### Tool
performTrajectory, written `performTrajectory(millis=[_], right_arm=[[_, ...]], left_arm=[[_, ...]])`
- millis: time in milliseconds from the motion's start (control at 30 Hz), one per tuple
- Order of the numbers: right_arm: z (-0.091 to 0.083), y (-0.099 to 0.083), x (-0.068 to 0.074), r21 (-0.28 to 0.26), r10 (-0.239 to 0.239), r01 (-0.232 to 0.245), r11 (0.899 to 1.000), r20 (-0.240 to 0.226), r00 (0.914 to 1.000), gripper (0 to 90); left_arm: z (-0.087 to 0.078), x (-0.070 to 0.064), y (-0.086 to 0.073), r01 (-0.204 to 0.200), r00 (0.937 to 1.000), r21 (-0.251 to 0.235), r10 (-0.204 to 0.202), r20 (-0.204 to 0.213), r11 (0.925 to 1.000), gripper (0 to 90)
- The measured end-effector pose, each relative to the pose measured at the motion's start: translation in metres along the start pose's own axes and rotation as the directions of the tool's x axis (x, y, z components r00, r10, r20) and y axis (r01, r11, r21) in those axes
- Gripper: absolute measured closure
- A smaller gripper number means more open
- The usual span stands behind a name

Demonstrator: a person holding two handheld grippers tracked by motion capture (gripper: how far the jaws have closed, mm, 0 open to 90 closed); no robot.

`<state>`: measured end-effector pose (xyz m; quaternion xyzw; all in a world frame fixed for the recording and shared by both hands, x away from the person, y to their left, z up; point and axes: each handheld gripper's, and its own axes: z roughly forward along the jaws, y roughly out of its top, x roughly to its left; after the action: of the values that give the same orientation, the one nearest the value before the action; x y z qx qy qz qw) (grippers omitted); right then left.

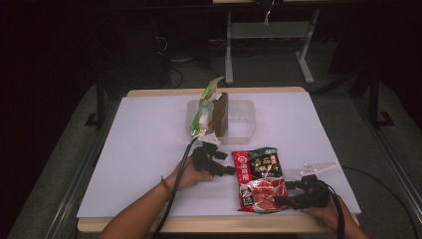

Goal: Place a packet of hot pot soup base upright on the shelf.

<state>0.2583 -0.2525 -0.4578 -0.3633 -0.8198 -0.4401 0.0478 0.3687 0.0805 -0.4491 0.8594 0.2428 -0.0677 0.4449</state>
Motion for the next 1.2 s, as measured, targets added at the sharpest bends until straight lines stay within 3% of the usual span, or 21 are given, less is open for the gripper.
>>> performTrajectory(millis=[200, 400, 567, 700, 933, 1000, 1200], right_arm=[[0.003, 0.001, 0.004, 0.007, -0.026, 0.026, 1.000, 0.027, 0.9993, 27.4], [0.005, 0.002, 0.008, 0.010, -0.046, 0.046, 0.999, 0.052, 0.9976, 28.0], [0.008, 0.004, 0.011, 0.018, -0.070, 0.069, 0.997, 0.069, 0.9952, 28.7], [0.010, 0.005, 0.012, 0.014, -0.087, 0.086, 0.996, 0.080, 0.9930, 31.5], [0.011, 0.006, 0.013, 0.013, -0.108, 0.107, 0.994, 0.110, 0.9880, 36.3], [0.011, 0.005, 0.014, 0.012, -0.115, 0.114, 0.993, 0.117, 0.9864, 36.6], [0.008, 0.006, 0.015, 0.004, -0.137, 0.138, 0.990, 0.150, 0.9791, 49.0]], left_arm=[[0.012, 0.002, 0.006, 0.033, 0.9994, -0.005, -0.033, -0.003, 0.9994, 16.3], [0.021, 0.003, 0.008, 0.039, 0.9992, 0.014, -0.039, 0.011, 0.9991, 15.0], [0.028, -0.002, 0.012, 0.005, 0.9996, 0.036, -0.006, 0.027, 0.9993, 10.6], [0.032, -0.005, 0.013, -0.013, 0.9982, 0.041, 0.011, 0.058, 0.9991, 13.7], [0.031, -0.009, 0.013, -0.025, 0.9986, 0.026, 0.024, 0.048, 0.9994, 13.5], [0.030, -0.011, 0.013, -0.045, 0.9984, 0.017, 0.044, 0.034, 0.9988, 14.4], [0.025, -0.011, 0.013, -0.054, 0.9982, -0.015, 0.054, 0.027, 0.9984, 17.0]])
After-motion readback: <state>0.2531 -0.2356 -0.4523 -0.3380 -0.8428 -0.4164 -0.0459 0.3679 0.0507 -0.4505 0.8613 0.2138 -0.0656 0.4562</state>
